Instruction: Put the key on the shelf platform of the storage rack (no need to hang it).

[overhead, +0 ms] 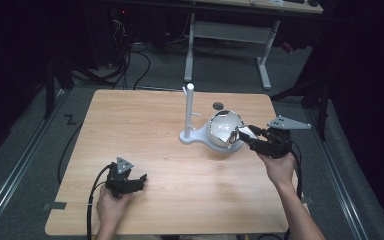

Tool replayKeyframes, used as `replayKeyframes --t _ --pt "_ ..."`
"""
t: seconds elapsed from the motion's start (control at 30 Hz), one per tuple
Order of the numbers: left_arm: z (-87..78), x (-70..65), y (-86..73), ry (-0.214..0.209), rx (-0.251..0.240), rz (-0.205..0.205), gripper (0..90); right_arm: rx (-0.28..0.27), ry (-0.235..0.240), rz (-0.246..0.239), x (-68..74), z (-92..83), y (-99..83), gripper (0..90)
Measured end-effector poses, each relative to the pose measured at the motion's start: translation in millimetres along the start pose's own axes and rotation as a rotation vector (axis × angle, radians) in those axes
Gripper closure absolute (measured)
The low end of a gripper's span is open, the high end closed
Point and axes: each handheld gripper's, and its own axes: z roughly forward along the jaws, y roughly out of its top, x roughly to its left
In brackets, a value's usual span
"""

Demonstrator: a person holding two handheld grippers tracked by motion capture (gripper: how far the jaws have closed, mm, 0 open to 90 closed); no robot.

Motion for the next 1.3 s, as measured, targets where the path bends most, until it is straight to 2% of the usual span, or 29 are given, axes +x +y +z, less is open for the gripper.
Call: replayKeyframes --t 0.17,0.57,0.93,1.1,1.3 --pt "0.0 0.0 0.0 0.000 0.000 0.000 23.2 -0.018 -0.016 0.006 -5.8 1.7 6.7 52.2" --pt "0.0 0.0 0.0 0.000 0.000 0.000 23.2 -0.007 -0.027 0.027 -13.8 17.7 10.1 52.3" --pt "0.0 0.0 0.0 0.000 0.000 0.000 23.2 0.037 -0.039 0.034 -18.0 34.8 10.2 52.2" --pt "0.0 0.0 0.0 0.000 0.000 0.000 23.2 0.066 -0.046 0.015 -15.8 45.8 8.2 52.2" --pt "0.0 0.0 0.0 0.000 0.000 0.000 23.2 0.085 -0.035 0.025 -15.6 56.6 5.7 52.2"
